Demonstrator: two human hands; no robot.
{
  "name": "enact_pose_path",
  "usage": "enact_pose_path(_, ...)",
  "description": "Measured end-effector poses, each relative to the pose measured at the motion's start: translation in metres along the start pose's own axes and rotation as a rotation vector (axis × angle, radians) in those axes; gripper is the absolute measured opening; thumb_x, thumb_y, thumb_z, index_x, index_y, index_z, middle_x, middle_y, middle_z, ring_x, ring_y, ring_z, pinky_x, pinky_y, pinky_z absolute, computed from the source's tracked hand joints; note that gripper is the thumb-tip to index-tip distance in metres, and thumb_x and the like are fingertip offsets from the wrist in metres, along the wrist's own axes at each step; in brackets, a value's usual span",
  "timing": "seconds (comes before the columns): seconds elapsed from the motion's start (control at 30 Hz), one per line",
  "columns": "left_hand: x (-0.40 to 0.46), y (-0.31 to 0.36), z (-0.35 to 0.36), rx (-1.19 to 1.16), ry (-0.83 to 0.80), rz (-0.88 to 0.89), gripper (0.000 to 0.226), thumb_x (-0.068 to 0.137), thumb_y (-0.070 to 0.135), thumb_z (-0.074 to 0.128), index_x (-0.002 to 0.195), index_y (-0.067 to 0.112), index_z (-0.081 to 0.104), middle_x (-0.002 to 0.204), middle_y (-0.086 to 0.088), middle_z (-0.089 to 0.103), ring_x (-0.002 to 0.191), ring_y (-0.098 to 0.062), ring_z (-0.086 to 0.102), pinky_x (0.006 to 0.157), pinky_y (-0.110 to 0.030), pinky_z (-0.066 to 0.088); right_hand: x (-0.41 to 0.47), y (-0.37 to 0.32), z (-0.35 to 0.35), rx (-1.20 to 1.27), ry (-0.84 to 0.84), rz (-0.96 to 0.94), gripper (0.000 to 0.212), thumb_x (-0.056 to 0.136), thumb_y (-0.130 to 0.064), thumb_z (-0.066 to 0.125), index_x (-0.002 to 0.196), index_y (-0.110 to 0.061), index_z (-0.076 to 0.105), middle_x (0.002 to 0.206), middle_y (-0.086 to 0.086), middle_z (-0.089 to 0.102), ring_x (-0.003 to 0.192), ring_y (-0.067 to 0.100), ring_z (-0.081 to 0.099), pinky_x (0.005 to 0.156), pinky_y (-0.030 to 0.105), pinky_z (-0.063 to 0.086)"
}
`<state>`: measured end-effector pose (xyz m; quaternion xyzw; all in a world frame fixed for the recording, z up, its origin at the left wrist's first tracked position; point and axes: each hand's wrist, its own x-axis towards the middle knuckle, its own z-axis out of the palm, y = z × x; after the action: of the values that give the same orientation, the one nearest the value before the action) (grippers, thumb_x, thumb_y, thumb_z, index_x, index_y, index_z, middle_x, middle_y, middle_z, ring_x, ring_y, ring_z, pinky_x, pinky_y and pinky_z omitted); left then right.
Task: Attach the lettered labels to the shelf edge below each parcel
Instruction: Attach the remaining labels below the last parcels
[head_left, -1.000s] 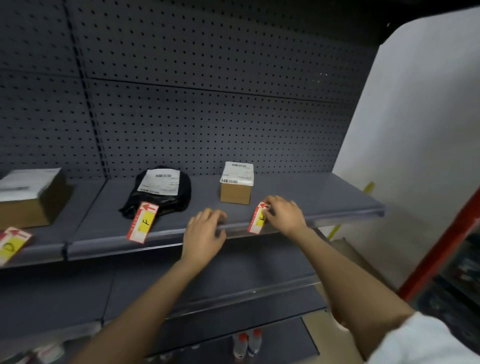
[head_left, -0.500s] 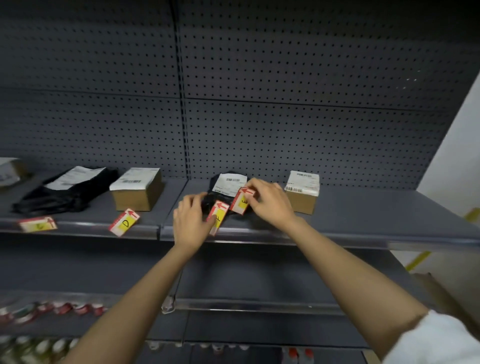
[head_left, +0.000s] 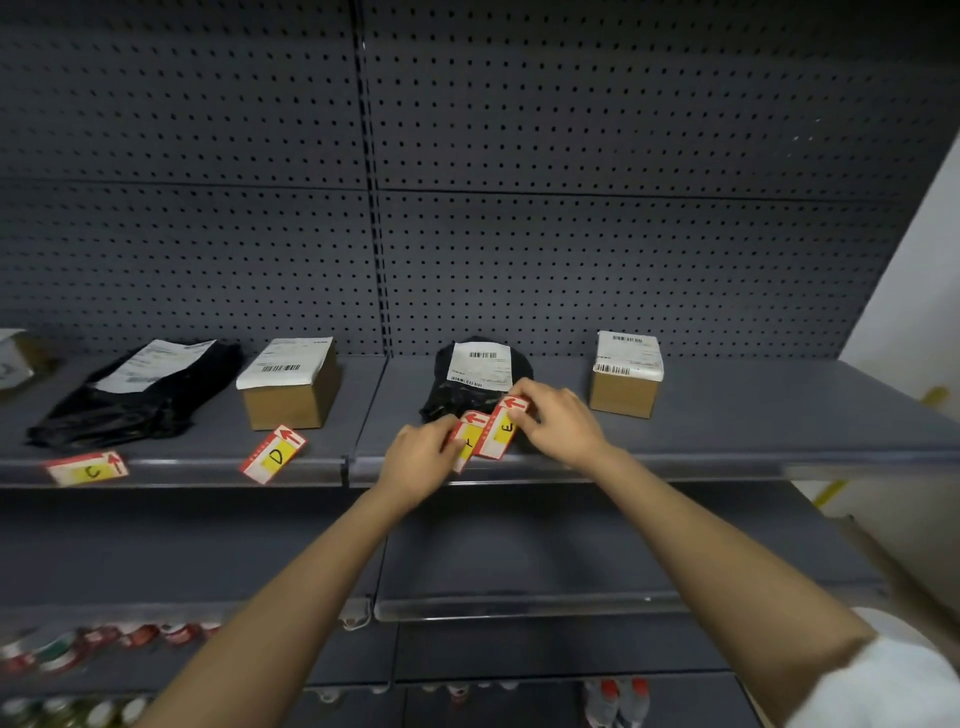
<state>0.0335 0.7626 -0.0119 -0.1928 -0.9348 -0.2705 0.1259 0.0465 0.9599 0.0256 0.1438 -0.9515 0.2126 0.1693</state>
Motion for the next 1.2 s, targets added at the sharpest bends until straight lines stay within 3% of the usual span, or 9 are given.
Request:
enact_pose_path(0.23, -0.015, -0.024, -0.008, 0.07, 0.012, 0.071, 0.018, 0.096, 0.025, 0.043, 0.108, 0.015, 0.052, 0.092, -0.013, 0.067, 0.094, -0.033, 0.054, 0.074, -0.036, 0.038, 0.004, -0.009, 0.011, 0.024, 0.041, 0.054, 0.011, 0.092, -0.026, 0.055, 0.102, -0.023, 0.054, 0.095, 0.0, 0.07, 0.078, 0.018, 0.058, 0.069, 0.029, 0.036)
enact_pose_path(0.33, -0.021, -0.029, -0.01, 0.032, 0.019, 0.097, 0.021, 0.095, 0.022, 0.044, 0.114, 0.016, 0.052, 0.095, -0.013, 0.069, 0.09, -0.034, 0.058, 0.077, -0.036, 0.04, 0.005, -0.018, 0.021, 0.049, 0.019, 0.016, 0.01, 0.091, -0.024, 0.056, 0.101, -0.022, 0.056, 0.094, 0.0, 0.069, 0.077, 0.016, 0.058, 0.074, 0.028, 0.037)
enact_pose_path(0.47, -0.028, -0.027, -0.01, 0.03, 0.031, 0.135, 0.025, 0.096, 0.021, 0.044, 0.119, 0.016, 0.051, 0.098, -0.014, 0.069, 0.09, -0.037, 0.059, 0.077, -0.036, 0.04, 0.005, -0.026, 0.039, -0.018, -0.048, -0.042, 0.013, 0.091, -0.027, 0.054, 0.102, -0.021, 0.057, 0.104, 0.003, 0.069, 0.096, 0.022, 0.06, 0.088, 0.035, 0.04)
enact_pose_path(0.6, -0.027, -0.024, -0.02, -0.054, 0.217, 0.171, 0.013, 0.095, 0.021, 0.045, 0.104, 0.015, 0.052, 0.086, -0.01, 0.068, 0.079, -0.03, 0.06, 0.066, -0.033, 0.039, 0.004, -0.026, 0.045, -0.025, -0.054, -0.047, 0.015, 0.092, -0.029, 0.052, 0.103, -0.021, 0.058, 0.105, 0.003, 0.067, 0.099, 0.023, 0.059, 0.094, 0.039, 0.039)
enact_pose_path(0.7, -0.016, -0.002, -0.022, -0.116, 0.284, 0.219, 0.007, 0.095, 0.022, 0.046, 0.096, 0.017, 0.051, 0.083, -0.007, 0.065, 0.076, -0.026, 0.058, 0.061, -0.033, 0.037, -0.004, -0.02, 0.041, -0.004, -0.005, -0.026, 0.021, 0.093, -0.031, 0.051, 0.11, -0.022, 0.057, 0.11, 0.003, 0.065, 0.102, 0.02, 0.058, 0.093, 0.039, 0.04)
enact_pose_path(0.83, -0.002, 0.042, 0.002, -0.098, 0.228, 0.327, 0.013, 0.094, 0.021, 0.047, 0.101, 0.014, 0.056, 0.09, -0.011, 0.069, 0.081, -0.029, 0.061, 0.063, -0.035, 0.041, -0.033, 0.004, 0.013, 0.082, 0.145, 0.095, 0.022, 0.098, -0.027, 0.041, 0.114, -0.02, 0.055, 0.113, 0.005, 0.064, 0.106, 0.021, 0.057, 0.092, 0.039, 0.04)
enact_pose_path(0.93, 0.004, 0.072, 0.029, -0.079, 0.172, 0.35, 0.013, 0.094, 0.024, 0.047, 0.096, 0.014, 0.056, 0.089, -0.012, 0.068, 0.082, -0.032, 0.061, 0.064, -0.039, 0.044, -0.062, 0.03, -0.023, 0.186, 0.219, 0.143, 0.029, 0.099, -0.036, 0.036, 0.107, -0.021, 0.06, 0.106, 0.0, 0.067, 0.101, 0.016, 0.059, 0.089, 0.038, 0.046)
enact_pose_path(1.07, 0.01, 0.117, 0.062, -0.077, 0.121, 0.419, 0.011, 0.093, 0.026, 0.048, 0.093, 0.017, 0.055, 0.084, -0.009, 0.067, 0.078, -0.03, 0.06, 0.058, -0.034, 0.037, -0.095, 0.064, -0.067, 0.199, 0.258, 0.161, 0.016, 0.089, -0.04, 0.056, 0.098, -0.028, 0.063, 0.096, -0.01, 0.069, 0.091, 0.004, 0.06, 0.082, 0.027, 0.048)
enact_pose_path(1.2, 0.015, 0.163, 0.093, -0.107, 0.079, 0.436, 0.011, 0.09, 0.029, 0.053, 0.092, 0.019, 0.055, 0.084, -0.004, 0.065, 0.079, -0.025, 0.059, 0.06, -0.031, 0.034, -0.116, 0.102, -0.089, 0.167, 0.184, 0.229, 0.003, 0.089, -0.031, 0.059, 0.09, -0.029, 0.061, 0.087, -0.008, 0.069, 0.082, 0.01, 0.061, 0.075, 0.035, 0.05)
